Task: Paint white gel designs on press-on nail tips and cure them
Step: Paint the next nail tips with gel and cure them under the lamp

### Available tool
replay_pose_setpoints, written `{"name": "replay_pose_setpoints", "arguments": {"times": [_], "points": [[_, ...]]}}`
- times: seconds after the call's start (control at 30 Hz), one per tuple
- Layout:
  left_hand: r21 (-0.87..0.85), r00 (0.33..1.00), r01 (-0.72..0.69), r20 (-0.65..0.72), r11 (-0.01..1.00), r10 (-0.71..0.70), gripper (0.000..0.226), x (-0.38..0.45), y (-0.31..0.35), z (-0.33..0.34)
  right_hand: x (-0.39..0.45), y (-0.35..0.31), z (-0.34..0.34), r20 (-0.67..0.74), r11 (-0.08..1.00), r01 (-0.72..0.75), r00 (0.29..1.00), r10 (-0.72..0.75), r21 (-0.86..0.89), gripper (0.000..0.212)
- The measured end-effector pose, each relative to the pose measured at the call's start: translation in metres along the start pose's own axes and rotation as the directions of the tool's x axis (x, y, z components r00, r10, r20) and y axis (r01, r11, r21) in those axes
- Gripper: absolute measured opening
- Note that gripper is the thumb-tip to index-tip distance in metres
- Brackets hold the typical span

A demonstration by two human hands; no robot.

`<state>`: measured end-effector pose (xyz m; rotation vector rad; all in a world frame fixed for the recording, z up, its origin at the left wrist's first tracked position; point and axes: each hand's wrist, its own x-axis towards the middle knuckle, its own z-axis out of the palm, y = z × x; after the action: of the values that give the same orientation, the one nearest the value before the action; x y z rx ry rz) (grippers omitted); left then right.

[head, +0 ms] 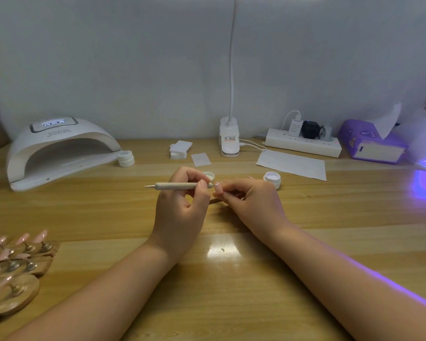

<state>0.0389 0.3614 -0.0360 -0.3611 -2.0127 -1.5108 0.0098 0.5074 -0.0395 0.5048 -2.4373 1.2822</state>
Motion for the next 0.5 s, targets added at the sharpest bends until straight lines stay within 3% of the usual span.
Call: {"name": "replay_pose_setpoints", "arguments": {"times": [0.5], "points": [[0.012, 0.999, 0.031, 0.011, 0.999, -0.032, 0.009, 0.0000, -0.0022, -0.0007, -0.0004, -0.0011, -0.0011, 0.011, 1.000, 0.003, 1.000, -0.003, -0.023, 0.013]]}}
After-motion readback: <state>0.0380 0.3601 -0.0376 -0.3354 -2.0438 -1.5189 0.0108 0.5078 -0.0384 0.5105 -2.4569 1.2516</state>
